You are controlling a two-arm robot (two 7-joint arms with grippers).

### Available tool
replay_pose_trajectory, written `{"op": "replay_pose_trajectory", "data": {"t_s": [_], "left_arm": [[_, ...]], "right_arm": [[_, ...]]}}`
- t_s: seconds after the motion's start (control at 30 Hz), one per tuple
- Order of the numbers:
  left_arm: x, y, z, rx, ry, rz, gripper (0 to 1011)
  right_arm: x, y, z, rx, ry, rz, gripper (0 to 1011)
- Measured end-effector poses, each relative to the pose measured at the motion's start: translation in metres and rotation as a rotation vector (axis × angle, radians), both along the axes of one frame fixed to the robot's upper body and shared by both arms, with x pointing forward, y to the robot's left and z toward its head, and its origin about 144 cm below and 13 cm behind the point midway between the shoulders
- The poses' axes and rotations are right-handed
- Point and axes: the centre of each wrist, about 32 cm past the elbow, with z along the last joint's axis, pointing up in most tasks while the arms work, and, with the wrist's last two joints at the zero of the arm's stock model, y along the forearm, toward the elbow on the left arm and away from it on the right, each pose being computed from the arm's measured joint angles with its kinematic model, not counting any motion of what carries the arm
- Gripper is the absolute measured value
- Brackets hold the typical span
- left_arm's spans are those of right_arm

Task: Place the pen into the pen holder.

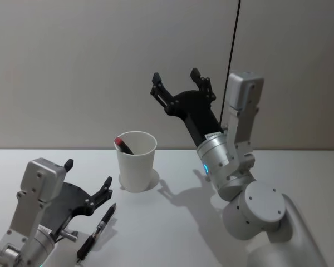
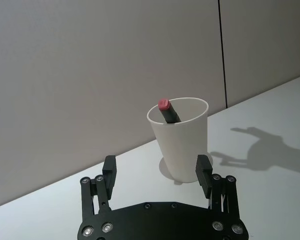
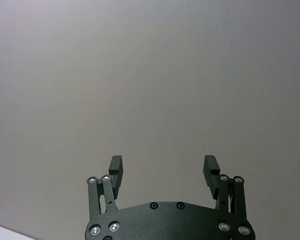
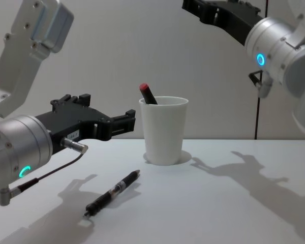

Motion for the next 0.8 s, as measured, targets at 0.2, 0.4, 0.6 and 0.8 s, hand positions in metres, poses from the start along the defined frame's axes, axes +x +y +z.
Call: {"op": "replay_pose_trajectory", "data": {"t_s": [0.2, 0.4, 0.6, 0.8], "left_arm": [[0.000, 0.000, 0.000, 0.000, 0.000, 0.000, 1003], [0.000, 0.000, 0.000, 0.000, 0.000, 0.000, 1003], [0.000, 0.000, 0.000, 0.000, 0.000, 0.000, 1003], [0.000, 0.000, 0.000, 0.000, 0.000, 0.000, 1003]], "right_arm": [[-0.009, -0.009, -0.008, -0.006, 0.024, -0.015, 1001], [-0.022, -0.026, -0.018, -0.027, 0.056, -0.037, 1001], [-0.034, -0.040, -0.026, -0.049, 0.085, -0.053, 1001], [-0.049, -0.053, -0.034, -0.073, 0.120, -0.065, 1001]]}}
